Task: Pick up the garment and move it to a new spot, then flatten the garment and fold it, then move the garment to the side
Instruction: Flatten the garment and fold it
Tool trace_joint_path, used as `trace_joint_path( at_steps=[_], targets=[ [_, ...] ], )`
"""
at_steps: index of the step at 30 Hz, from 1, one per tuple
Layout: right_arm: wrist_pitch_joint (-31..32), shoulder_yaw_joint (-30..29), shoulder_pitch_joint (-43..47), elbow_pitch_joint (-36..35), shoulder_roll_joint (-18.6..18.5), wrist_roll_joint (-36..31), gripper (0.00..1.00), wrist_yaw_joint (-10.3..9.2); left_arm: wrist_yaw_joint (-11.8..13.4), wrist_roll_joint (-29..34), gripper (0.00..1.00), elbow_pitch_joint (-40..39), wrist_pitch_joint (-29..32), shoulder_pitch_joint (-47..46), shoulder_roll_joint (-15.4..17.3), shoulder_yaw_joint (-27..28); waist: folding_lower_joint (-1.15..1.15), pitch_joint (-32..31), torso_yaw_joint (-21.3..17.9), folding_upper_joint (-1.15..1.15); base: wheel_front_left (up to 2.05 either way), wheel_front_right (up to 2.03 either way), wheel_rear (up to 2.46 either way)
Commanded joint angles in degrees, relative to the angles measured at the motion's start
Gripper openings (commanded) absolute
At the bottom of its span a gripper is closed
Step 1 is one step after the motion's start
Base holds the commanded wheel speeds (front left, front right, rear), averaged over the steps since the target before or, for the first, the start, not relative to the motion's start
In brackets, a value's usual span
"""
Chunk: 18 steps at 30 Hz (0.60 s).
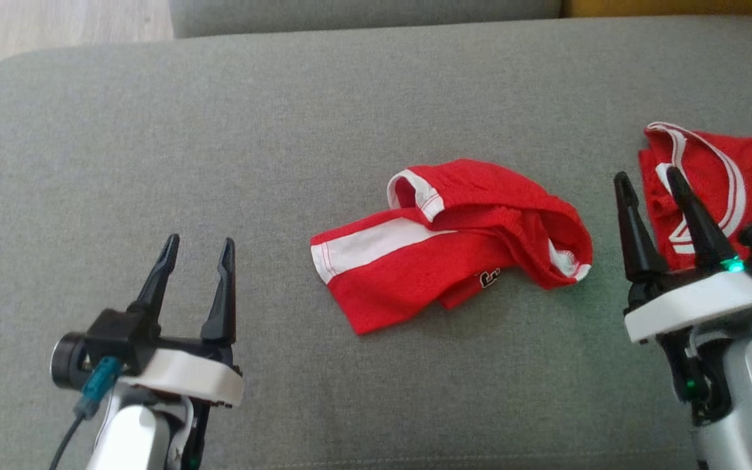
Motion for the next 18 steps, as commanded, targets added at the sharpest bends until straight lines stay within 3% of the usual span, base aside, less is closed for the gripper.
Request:
trace_joint_path(
  at_steps=[1, 8, 18],
  targets=[
    [-0.16, 1.67, -0.68, -3.75, -1.34, -2.53, 1.00, 0.39, 0.40, 0.15, 1.00, -1.73, -0.69, -0.57, 0.90, 2.26, 0.00, -0.77, -0.24, 0.00, 0.00, 0.00, 0.00],
    [2.60, 1.99, 6.33, -11.54, -0.20, -8.65, 1.00, 0.39, 0.41, 0.02, 1.00, -1.30, -0.69, 1.40, 1.35, 1.91, 0.00, -3.39, -0.49, 0.00, 0.00, 0.00, 0.00],
    [3.55, 2.54, 11.58, -13.88, 1.95, -9.84, 1.00, 0.39, 0.72, -0.38, 1.00, -1.22, -0.36, 3.02, 1.70, 1.30, 0.00, -4.24, -0.96, 0.00, 0.00, 0.00, 0.00]
  ],
)
